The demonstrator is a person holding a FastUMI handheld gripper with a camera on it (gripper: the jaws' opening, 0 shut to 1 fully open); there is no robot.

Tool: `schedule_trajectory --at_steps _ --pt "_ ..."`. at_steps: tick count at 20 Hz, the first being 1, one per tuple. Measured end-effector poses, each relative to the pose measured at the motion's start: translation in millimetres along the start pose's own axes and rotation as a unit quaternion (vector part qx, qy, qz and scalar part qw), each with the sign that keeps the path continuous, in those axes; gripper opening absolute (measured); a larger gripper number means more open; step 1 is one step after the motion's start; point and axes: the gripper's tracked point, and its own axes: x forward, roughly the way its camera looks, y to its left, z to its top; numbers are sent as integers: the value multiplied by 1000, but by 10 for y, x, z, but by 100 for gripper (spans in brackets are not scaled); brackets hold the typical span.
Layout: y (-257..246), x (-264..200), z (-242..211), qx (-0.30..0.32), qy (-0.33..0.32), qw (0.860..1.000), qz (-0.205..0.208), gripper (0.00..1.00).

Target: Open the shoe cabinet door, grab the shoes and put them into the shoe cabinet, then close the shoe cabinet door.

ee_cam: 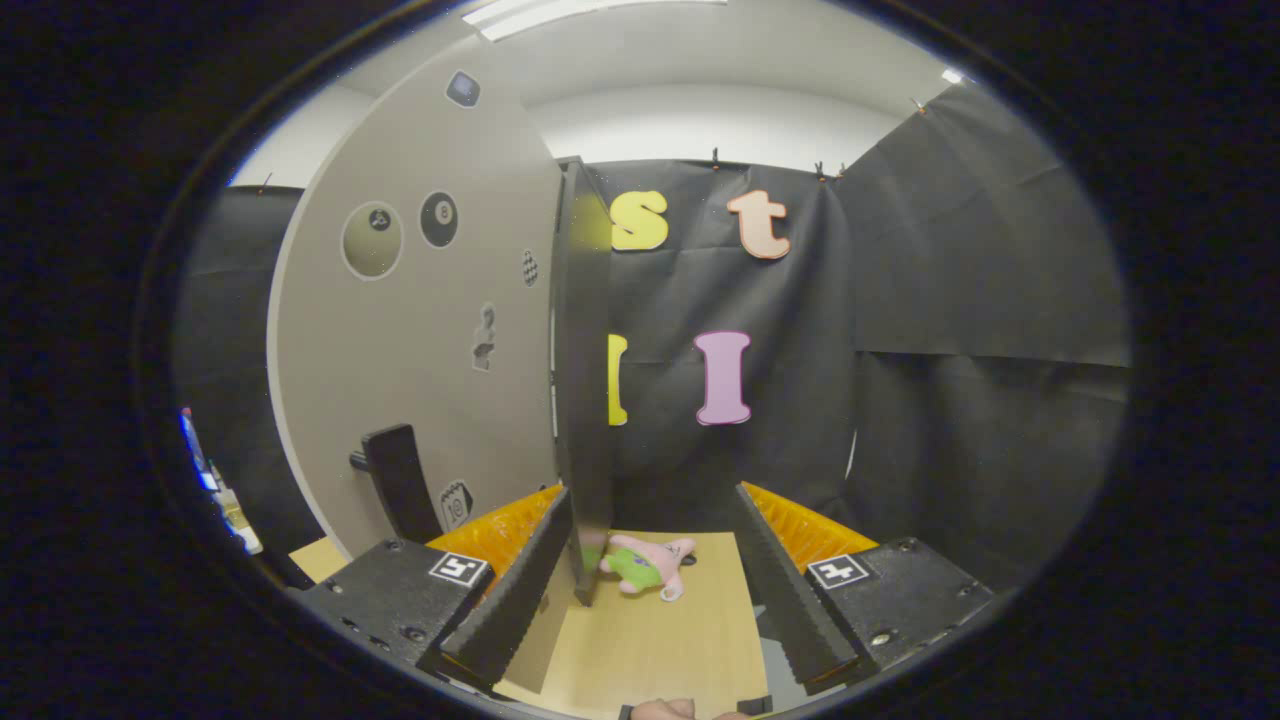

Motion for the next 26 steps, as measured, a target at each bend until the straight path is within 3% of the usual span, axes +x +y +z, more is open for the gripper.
schedule_trajectory --at_steps 2,5,26 --pt "288 29 -57 0 14 1000 23 100" --pt "459 -13 -37 -13 8 1000 17 92" --pt "1871 163 12 -4 -12 999 34 92"
